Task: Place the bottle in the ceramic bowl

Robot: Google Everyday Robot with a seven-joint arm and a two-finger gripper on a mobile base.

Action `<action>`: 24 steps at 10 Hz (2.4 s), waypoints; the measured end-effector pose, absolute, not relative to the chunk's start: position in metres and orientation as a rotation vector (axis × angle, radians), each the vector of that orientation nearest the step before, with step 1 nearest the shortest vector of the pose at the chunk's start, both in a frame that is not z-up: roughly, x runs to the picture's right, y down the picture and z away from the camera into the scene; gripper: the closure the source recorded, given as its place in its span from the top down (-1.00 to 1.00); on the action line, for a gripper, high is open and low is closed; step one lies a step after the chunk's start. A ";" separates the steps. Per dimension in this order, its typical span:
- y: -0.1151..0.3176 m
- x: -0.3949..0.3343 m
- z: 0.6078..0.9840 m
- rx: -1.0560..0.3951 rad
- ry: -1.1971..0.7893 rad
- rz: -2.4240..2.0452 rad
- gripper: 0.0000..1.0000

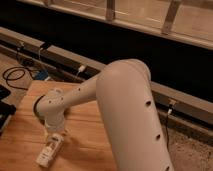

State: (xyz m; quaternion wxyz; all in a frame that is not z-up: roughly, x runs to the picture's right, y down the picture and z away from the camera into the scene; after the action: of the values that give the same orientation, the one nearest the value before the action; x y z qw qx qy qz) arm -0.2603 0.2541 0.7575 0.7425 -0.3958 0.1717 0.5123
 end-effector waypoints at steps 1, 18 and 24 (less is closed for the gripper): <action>0.260 -0.267 0.762 -0.888 0.374 1.121 0.30; 0.190 -0.201 0.747 -0.821 0.271 1.213 -1.00; 0.068 -0.194 0.741 -0.691 0.142 1.144 -1.00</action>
State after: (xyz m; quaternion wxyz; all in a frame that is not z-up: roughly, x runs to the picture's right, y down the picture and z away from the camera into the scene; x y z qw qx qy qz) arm -0.1945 0.0675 0.7409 0.7826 -0.3202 0.0656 0.5298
